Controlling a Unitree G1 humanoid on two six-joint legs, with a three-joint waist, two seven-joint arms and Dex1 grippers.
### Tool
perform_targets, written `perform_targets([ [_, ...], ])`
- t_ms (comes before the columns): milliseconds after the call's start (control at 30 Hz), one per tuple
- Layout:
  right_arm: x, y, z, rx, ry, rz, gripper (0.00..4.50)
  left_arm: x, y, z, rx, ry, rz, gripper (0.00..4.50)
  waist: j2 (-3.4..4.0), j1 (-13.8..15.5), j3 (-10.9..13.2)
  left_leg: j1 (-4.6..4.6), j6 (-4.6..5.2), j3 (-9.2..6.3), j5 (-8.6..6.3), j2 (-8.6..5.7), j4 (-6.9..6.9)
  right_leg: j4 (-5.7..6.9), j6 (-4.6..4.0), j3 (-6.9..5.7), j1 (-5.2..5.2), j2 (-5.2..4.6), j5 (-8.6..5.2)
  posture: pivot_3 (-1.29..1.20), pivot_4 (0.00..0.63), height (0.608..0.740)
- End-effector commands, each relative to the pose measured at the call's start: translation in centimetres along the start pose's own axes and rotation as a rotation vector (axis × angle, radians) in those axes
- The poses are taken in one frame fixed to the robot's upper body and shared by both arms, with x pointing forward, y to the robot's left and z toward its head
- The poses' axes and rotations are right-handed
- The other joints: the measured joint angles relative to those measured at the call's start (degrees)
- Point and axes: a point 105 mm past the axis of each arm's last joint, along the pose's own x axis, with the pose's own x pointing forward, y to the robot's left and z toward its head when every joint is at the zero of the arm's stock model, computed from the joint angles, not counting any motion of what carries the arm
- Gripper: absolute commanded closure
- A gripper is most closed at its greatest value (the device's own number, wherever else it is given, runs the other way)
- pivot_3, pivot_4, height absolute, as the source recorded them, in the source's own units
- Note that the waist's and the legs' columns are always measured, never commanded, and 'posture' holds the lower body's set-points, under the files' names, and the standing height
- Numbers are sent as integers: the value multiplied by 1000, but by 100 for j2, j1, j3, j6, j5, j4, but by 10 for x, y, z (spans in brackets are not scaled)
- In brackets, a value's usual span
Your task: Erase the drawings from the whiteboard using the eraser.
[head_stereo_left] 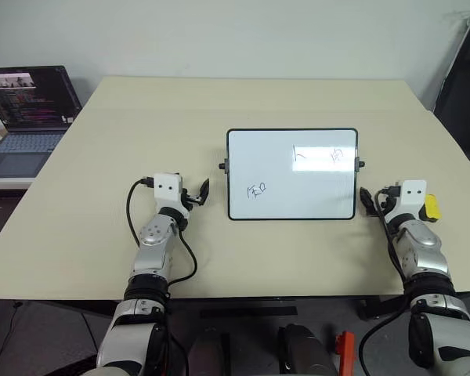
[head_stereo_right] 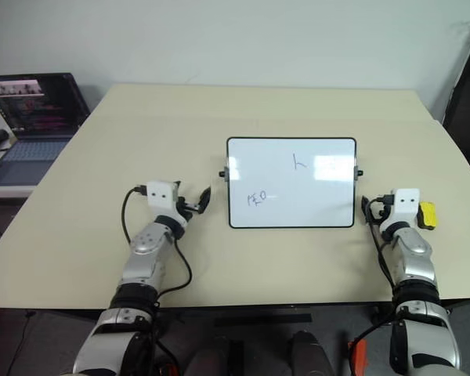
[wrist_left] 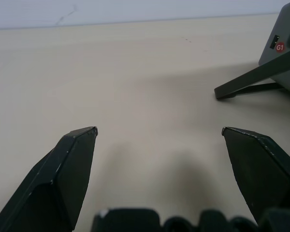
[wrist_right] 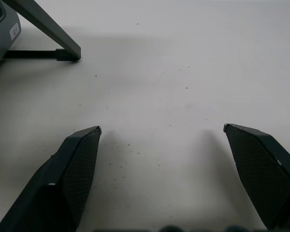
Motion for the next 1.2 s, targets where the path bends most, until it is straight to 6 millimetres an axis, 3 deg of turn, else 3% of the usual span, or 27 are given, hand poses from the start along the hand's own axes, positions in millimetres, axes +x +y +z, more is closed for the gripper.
perform_targets([
  [33,1,-8,13,-15,-44,-15,31,3,-2,10,10,-45,-2,0,0,-1,0,0,0,0,0,0,0,0,0,0,0,0,0,0,150,740],
  [333,-1,-14,14,-12,-47,-29,31,5,0,16,5,-63,10,0,0,-5,0,0,0,0,0,0,0,0,0,0,0,0,0,0,150,740],
  [600,-7,-17,18,-22,-47,20,31,-8,23,21,35,-73,35,0,0,-32,0,0,0,0,0,1,-1,0,0,0,0,1,0,0,150,740],
  [733,-22,-19,34,-52,-49,129,31,-22,31,51,53,-121,-88,0,1,-29,1,-2,0,0,0,1,-2,-1,0,1,-2,0,0,0,150,740],
  [900,-39,-49,62,-64,-59,111,31,-42,5,82,19,-105,-379,0,2,-25,1,-3,0,-2,0,2,1,2,0,-1,-1,-1,0,0,150,740],
  [1033,-51,-86,84,-78,-58,2,31,-58,-41,100,-56,-67,-674,0,2,-12,1,1,0,-1,0,2,1,3,0,-1,2,0,-1,0,150,740],
  [1100,-53,-103,83,-66,-22,-61,31,-61,-64,104,-80,-59,-779,0,2,-5,0,1,0,0,0,1,2,0,1,-1,5,0,-1,0,150,740],
  [1200,-53,-108,71,-23,49,-30,31,-64,-97,103,-90,-43,-906,0,2,-7,0,3,0,3,0,1,3,-4,1,1,8,2,-1,0,150,740],
])
